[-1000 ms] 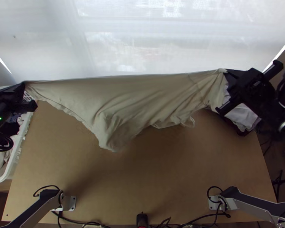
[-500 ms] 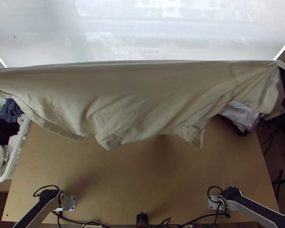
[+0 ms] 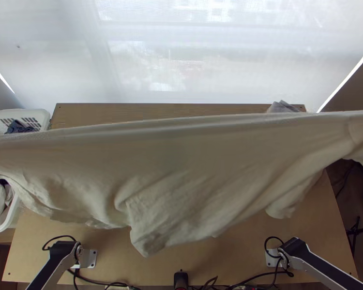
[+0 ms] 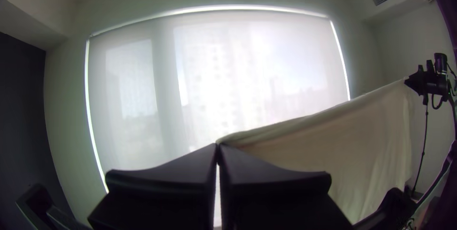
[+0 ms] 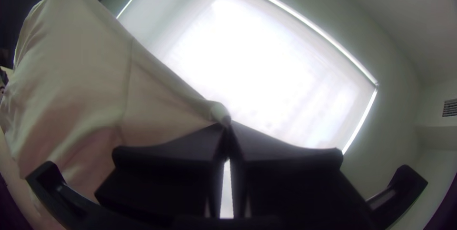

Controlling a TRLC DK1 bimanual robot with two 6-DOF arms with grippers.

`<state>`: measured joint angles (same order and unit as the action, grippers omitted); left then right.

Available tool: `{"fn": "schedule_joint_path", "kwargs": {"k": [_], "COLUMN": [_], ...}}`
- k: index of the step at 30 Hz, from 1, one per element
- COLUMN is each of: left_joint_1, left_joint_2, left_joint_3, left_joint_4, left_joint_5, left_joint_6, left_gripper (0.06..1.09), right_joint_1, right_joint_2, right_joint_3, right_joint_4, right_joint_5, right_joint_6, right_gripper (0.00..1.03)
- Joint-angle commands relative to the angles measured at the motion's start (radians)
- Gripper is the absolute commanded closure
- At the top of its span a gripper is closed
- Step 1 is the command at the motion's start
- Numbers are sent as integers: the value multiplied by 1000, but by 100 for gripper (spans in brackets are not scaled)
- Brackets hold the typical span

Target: Fold the t-shirt

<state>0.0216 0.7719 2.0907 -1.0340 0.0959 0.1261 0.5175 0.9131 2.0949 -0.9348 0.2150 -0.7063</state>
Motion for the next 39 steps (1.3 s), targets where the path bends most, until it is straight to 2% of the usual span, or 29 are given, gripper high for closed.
{"fn": "schedule_joint_path", "kwargs": {"k": [1, 4, 7, 12, 17, 23, 29, 39], "left_joint_1": [1, 6, 8, 8, 8, 8, 6, 20], "left_joint_2": [-74, -115, -160, -186, -126, 24, 234, 586], "left_joint_3": [-144, -365, -606, -882, -1037, -1126, -1123, -998], "left_joint_4": [-213, -296, -261, -72, 138, 425, 690, 901], "left_joint_5": [99, 166, 171, 165, 123, 41, -33, -111], "left_joint_6": [26, 41, 44, 44, 66, 78, 67, 69], "left_gripper": [105, 105, 105, 105, 105, 105, 105, 105], "right_joint_1": [-2, -1, 22, 47, 19, -77, -169, -249], "right_joint_2": [-97, -163, -230, -266, -186, 20, 291, 699], "right_joint_3": [-154, -368, -628, -963, -1133, -1165, -1066, -819], "right_joint_4": [-131, -102, 21, 254, 455, 653, 795, 890], "right_joint_5": [-35, -72, -82, -80, -95, -181, -229, -238], "right_joint_6": [71, 120, 151, 153, 122, 84, 77, 79], "right_gripper": [100, 100, 100, 100, 100, 100, 100, 100]}}
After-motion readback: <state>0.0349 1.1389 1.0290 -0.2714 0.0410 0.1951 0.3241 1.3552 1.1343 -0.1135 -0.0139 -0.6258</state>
